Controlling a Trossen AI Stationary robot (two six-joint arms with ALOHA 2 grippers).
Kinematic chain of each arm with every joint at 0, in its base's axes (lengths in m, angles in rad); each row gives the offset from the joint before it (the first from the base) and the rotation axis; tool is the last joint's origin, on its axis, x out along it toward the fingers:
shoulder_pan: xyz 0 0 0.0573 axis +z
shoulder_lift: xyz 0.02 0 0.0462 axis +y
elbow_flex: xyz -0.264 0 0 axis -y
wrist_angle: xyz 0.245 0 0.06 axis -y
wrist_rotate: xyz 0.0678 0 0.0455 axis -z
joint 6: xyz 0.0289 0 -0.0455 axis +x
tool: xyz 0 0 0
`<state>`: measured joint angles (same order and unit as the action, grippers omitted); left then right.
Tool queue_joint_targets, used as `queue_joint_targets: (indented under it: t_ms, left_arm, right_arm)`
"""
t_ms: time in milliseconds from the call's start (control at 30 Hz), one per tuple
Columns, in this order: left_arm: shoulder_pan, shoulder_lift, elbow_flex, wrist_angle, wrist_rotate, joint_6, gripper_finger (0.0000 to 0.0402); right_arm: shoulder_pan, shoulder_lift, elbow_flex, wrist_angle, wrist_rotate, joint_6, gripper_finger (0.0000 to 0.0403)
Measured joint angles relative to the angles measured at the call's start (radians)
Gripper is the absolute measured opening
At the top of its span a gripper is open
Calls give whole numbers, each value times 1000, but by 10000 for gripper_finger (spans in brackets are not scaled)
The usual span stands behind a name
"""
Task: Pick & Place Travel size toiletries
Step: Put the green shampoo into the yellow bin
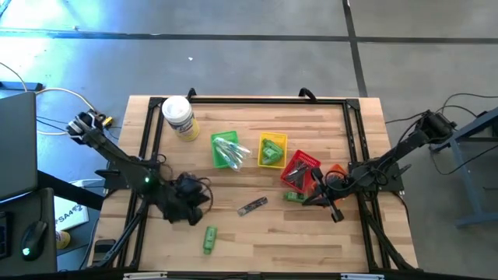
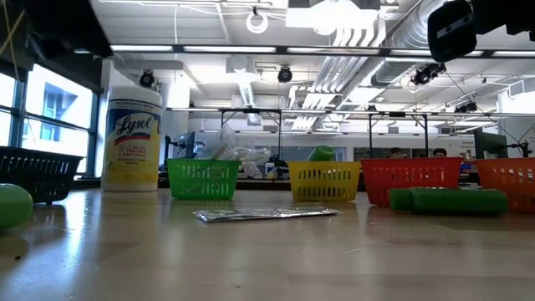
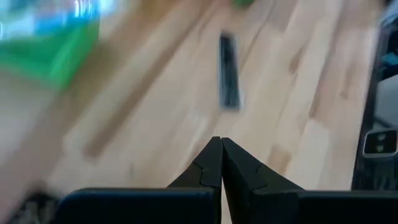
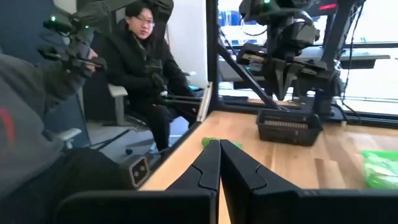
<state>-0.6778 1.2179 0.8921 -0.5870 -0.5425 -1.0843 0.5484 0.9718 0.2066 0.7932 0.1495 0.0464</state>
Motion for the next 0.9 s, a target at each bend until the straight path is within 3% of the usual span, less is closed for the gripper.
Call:
queue_joint_targets:
  t_ms: [100, 167, 367, 500, 733, 900]
  left_arm:
    - [-29, 131, 154, -188, 64, -153, 0]
    - [-48, 221, 247, -275, 89, -176, 0]
    - [-95, 439, 462, -348, 122, -181, 30]
    - [-97, 526, 534, -350, 205, -293, 85]
    - [-93, 617, 540, -421, 379, -480, 217]
    - [-80, 649, 539, -444, 414, -564, 270]
  right_arm:
    - [0, 0, 0, 7, -17, 9, 2]
    - [0, 0, 0, 7, -18, 9, 2]
    - [0, 0, 1, 46, -18, 9, 2]
    - [0, 0, 2, 67, -18, 9, 2]
    - [0, 0, 2, 73, -18, 9, 2]
    - [0, 0, 2, 73, -18, 9, 2]
